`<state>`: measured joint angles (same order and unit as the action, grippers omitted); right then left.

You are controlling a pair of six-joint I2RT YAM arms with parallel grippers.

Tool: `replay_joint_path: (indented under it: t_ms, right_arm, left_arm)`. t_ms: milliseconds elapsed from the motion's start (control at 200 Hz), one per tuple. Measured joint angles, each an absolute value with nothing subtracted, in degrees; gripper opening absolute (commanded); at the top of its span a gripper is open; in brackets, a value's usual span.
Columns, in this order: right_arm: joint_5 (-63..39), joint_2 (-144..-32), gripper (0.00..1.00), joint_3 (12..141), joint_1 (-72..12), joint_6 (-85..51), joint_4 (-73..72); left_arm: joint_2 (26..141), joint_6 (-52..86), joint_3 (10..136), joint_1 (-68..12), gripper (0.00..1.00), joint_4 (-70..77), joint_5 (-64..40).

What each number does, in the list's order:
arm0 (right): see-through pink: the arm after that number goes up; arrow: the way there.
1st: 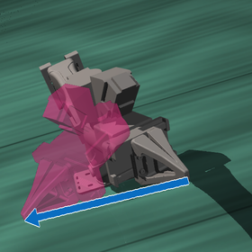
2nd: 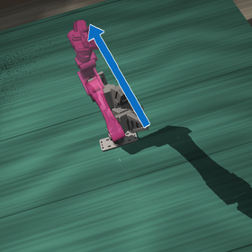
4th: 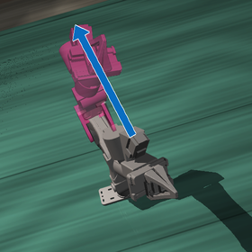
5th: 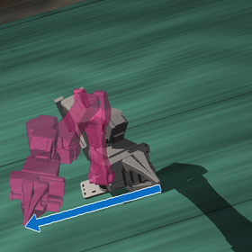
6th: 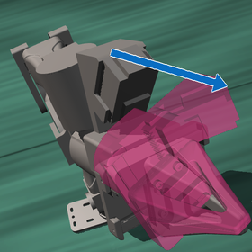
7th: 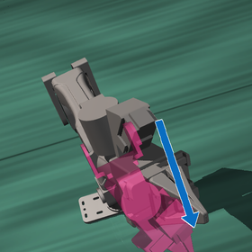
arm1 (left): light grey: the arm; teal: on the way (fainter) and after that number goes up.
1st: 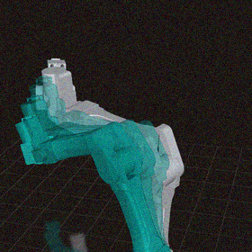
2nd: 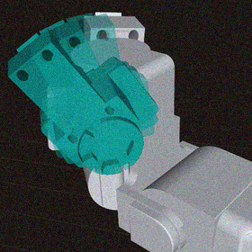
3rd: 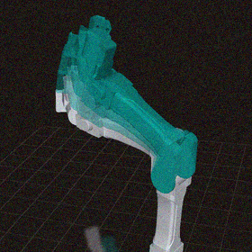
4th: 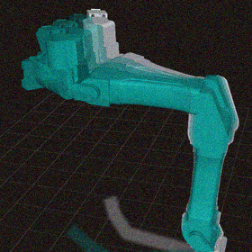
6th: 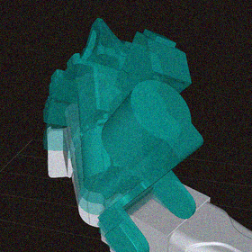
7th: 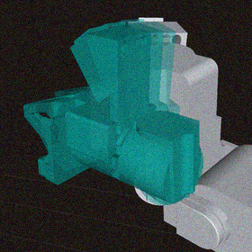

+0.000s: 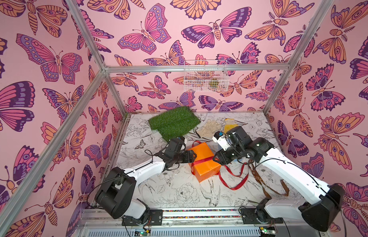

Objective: Untie the ribbon bows on the gift boxes
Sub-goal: Pull the ribbon from the gift box.

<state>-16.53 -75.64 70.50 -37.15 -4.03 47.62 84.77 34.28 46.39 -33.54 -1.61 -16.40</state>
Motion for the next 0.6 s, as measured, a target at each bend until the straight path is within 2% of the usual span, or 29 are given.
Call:
replay_joint_path:
  t_ms: [235,601]
  right_arm:
    - [-16.4,-83.6,0.66,74.1,-42.7,5.3,46.9]
    - [-12.3,-83.1,0.62,68.2,-45.1,11.0,39.6]
  left_arm:
    - [86.0,33.6,47.1,-33.5,0.75,-0.7,-17.2]
    - [85.9,33.3,46.9,-33.5,0.75,-0.4,-17.2]
